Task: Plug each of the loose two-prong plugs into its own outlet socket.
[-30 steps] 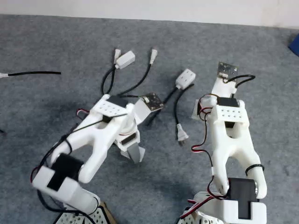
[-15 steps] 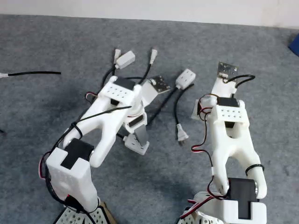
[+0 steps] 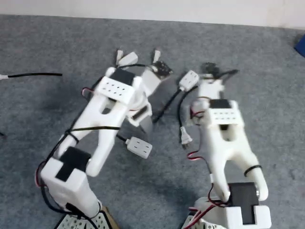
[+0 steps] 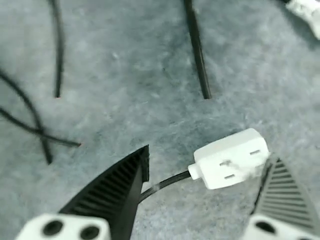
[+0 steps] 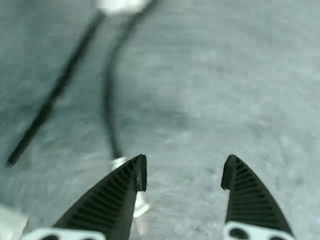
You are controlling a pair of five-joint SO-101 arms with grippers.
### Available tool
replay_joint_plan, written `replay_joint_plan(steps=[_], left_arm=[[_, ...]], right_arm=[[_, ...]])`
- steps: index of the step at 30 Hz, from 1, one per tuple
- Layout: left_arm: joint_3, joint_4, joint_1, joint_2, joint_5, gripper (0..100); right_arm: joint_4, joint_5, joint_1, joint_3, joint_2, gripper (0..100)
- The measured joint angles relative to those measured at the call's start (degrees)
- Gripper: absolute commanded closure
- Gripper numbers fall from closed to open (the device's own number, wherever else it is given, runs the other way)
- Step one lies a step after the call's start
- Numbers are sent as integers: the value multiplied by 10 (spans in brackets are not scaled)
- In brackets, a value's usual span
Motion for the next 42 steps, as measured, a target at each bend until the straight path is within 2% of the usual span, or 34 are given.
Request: replay_joint_plan(steps=[3, 8, 12, 16, 19, 24, 31, 42], left_arm=[[18, 1, -42, -18, 31, 649], [66, 1, -119, -48, 98, 649], [132, -5, -135, -87, 109, 649], [207, -67, -157, -123, 111, 649], [257, -129, -159, -131, 112, 649], [280, -171, -158, -142, 158, 649], [343, -291, -169, -147, 166, 649], [351, -309, -162, -147, 167, 649]], right_arm=[[39, 41, -55, -16, 0, 757], [150, 40, -97, -101, 0, 757], [168, 36, -100, -126, 0, 757], [169, 62, -121, -127, 0, 757], [169, 70, -131, -128, 10, 757], [133, 72, -131, -129, 56, 757], [89, 72, -127, -129, 110, 757], [89, 72, -77, -129, 111, 757]])
